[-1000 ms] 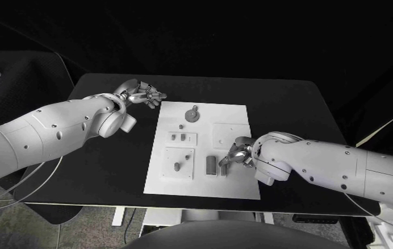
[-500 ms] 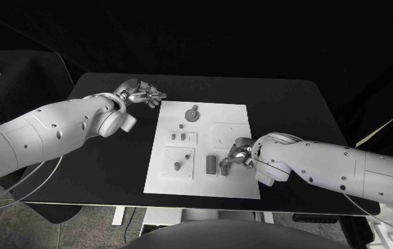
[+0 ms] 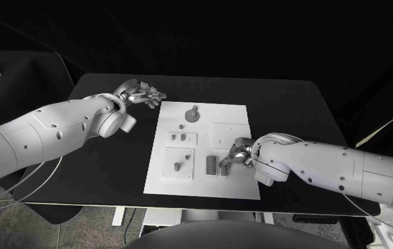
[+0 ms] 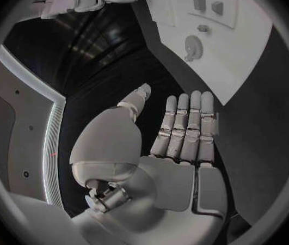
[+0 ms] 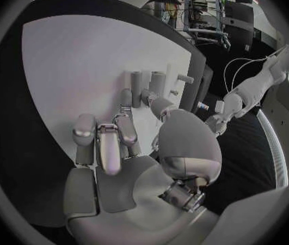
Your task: Assemble the parts on the task board
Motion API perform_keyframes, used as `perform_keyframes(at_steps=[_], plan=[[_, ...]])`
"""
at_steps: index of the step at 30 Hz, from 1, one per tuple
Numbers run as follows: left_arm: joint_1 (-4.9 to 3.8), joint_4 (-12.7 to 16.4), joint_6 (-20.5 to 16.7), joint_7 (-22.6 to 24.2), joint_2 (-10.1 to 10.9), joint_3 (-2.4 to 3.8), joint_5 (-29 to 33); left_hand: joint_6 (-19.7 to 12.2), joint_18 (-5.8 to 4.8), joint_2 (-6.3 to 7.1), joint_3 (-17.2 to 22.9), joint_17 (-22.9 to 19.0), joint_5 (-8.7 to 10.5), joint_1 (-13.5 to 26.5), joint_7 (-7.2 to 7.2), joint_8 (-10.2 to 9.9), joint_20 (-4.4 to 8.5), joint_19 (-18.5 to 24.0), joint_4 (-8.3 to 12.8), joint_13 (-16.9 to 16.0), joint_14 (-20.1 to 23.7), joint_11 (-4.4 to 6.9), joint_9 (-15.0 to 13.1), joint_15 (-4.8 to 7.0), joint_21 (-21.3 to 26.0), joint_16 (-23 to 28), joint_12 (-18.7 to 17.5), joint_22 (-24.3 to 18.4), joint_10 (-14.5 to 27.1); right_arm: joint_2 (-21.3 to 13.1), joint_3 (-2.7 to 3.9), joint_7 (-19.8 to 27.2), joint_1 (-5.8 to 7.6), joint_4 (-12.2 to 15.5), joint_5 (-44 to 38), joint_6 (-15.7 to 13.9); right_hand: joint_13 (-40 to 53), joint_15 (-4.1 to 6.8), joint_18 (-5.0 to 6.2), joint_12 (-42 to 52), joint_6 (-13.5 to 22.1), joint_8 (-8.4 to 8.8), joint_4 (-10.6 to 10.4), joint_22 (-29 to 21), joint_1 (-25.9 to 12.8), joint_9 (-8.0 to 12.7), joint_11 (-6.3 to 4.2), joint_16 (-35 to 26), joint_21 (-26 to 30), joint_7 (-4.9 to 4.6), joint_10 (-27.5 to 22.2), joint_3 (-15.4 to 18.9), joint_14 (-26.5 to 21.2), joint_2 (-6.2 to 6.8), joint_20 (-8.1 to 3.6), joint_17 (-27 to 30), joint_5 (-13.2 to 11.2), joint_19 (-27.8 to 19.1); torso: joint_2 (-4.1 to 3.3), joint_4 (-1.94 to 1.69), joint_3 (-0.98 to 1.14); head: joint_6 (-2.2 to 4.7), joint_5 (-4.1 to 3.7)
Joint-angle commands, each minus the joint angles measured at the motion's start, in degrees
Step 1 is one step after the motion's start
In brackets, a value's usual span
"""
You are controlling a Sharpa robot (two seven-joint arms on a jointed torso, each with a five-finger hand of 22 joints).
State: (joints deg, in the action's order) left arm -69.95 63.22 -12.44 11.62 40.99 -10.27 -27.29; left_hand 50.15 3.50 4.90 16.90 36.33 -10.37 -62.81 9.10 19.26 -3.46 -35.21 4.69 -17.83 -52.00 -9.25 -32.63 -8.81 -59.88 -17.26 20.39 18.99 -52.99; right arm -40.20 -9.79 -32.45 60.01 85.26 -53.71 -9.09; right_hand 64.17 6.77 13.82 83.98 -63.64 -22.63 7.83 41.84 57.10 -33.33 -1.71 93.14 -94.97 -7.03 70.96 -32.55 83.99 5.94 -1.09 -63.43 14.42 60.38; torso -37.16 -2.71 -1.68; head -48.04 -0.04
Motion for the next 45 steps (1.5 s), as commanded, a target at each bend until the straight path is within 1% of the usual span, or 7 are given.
perform_keyframes(at_steps=[1,11,18,20,23,28,45], plan=[[-0.04,0.1,0.5,0.4,-0.1,0.03,-0.1,-0.1,0.61,-0.02,-0.2,-0.1,-0.19,0.5,0.05,-0.2,-0.08,0.3,-0.3,0.0,0.5,0.07,0.0,0.01,0.2,0.2,-0.2,0.0,0.2,0.3,-0.02,0.8,-0.16,0.0,-0.7,-0.3,-0.1,0.30,1.18,-0.3,0.0,-0.13,-0.4,0.1,2.2,0.1,-0.30,0.1,-6.7,-0.31,0.2,-0.1,2.9,-2.72,-0.13,0.1,0.4,-0.1,0.00,0.00,0.02,0.05,-0.06],[-0.04,0.1,0.5,0.4,-0.1,0.04,-0.1,-0.1,0.60,-0.03,-0.2,-0.1,-0.19,0.5,0.05,-0.2,-0.08,0.3,-0.3,0.0,0.5,0.07,0.0,0.01,0.2,0.2,-0.2,0.0,0.2,0.8,-0.02,1.0,-0.28,-0.4,-0.2,-0.3,-0.1,0.31,1.18,-0.3,0.1,-0.11,-0.4,0.1,2.1,0.1,-0.30,0.1,-6.7,-0.32,0.2,0.0,3.0,-2.74,-0.12,0.1,0.4,0.0,0.00,-0.01,0.01,0.00,-0.05],[-0.04,0.0,0.5,0.4,-0.1,0.04,-0.1,-0.1,0.60,-0.04,-0.2,-0.1,-0.19,0.5,0.05,-0.2,-0.08,0.3,-0.3,-0.1,0.5,0.07,0.0,0.01,0.2,0.2,-0.2,0.0,0.2,1.0,-0.02,1.1,-0.36,-0.6,0.5,0.3,-0.1,0.31,1.18,-0.4,0.5,0.21,-0.6,0.1,1.4,0.2,-0.28,0.1,-6.7,-0.44,0.2,0.4,3.0,-2.53,-0.06,0.1,0.2,0.1,0.00,-0.03,0.01,-0.20,0.05],[-0.04,0.0,0.5,0.4,-0.1,0.04,-0.1,-0.1,0.60,-0.04,-0.2,-0.1,-0.19,0.5,0.05,-0.2,-0.08,0.3,-0.3,-0.1,0.5,0.07,0.0,0.01,0.2,0.2,-0.2,0.0,0.2,1.0,-0.02,1.2,-0.36,-0.6,0.5,0.4,-0.2,0.31,1.18,-0.5,1.1,0.57,-0.6,0.1,0.9,0.3,-0.26,0.0,-6.7,-0.56,0.2,0.7,3.0,-2.18,-0.03,0.2,0.0,0.1,0.00,-0.03,0.01,-0.25,0.10],[-0.04,0.1,0.5,0.4,-0.1,0.04,-0.1,-0.1,0.60,-0.04,-0.2,-0.1,-0.19,0.5,0.05,-0.2,-0.08,0.3,-0.3,-0.1,0.5,0.07,0.0,0.01,0.2,0.2,-0.2,0.0,0.2,0.9,-0.02,1.1,-0.37,-0.7,0.5,0.6,-0.2,0.31,1.18,-0.7,1.9,1.16,-0.8,0.0,-0.2,0.5,-0.20,-0.2,-6.5,-0.74,0.0,1.5,2.9,-1.15,0.05,0.3,-0.8,0.1,0.01,-0.04,0.00,-0.28,0.25],[-0.04,0.0,0.5,0.3,-0.1,0.04,-0.1,-0.1,0.59,-0.04,-0.2,-0.1,-0.19,0.5,0.05,-0.2,-0.08,0.3,-0.3,-0.1,0.5,0.07,0.0,0.01,0.2,0.2,-0.2,0.0,0.2,0.8,-0.02,1.2,-0.37,-0.8,0.5,0.6,-0.3,0.31,1.18,-0.9,2.5,1.63,-1.3,-0.1,-1.8,0.7,-0.14,-0.4,-6.4,-0.89,-0.2,2.2,2.9,-0.05,0.12,0.4,-1.8,0.2,0.01,0.01,0.01,-0.26,0.27],[-0.04,0.0,0.8,0.2,-0.2,0.04,-0.2,-0.1,0.59,-0.04,-0.2,-0.1,-0.19,0.5,0.05,-0.2,-0.08,0.3,-0.3,-0.1,0.5,0.07,0.0,0.01,0.2,0.2,-0.3,0.0,0.2,0.9,-0.02,1.9,-0.39,-0.6,0.8,0.7,-0.4,0.31,1.18,-1.1,3.3,2.33,-2.2,-0.3,-4.8,1.0,-0.05,-0.8,-6.0,-1.09,-0.5,3.3,2.8,1.66,0.23,0.6,-1.9,0.2,0.01,0.00,0.03,-0.33,0.21]])
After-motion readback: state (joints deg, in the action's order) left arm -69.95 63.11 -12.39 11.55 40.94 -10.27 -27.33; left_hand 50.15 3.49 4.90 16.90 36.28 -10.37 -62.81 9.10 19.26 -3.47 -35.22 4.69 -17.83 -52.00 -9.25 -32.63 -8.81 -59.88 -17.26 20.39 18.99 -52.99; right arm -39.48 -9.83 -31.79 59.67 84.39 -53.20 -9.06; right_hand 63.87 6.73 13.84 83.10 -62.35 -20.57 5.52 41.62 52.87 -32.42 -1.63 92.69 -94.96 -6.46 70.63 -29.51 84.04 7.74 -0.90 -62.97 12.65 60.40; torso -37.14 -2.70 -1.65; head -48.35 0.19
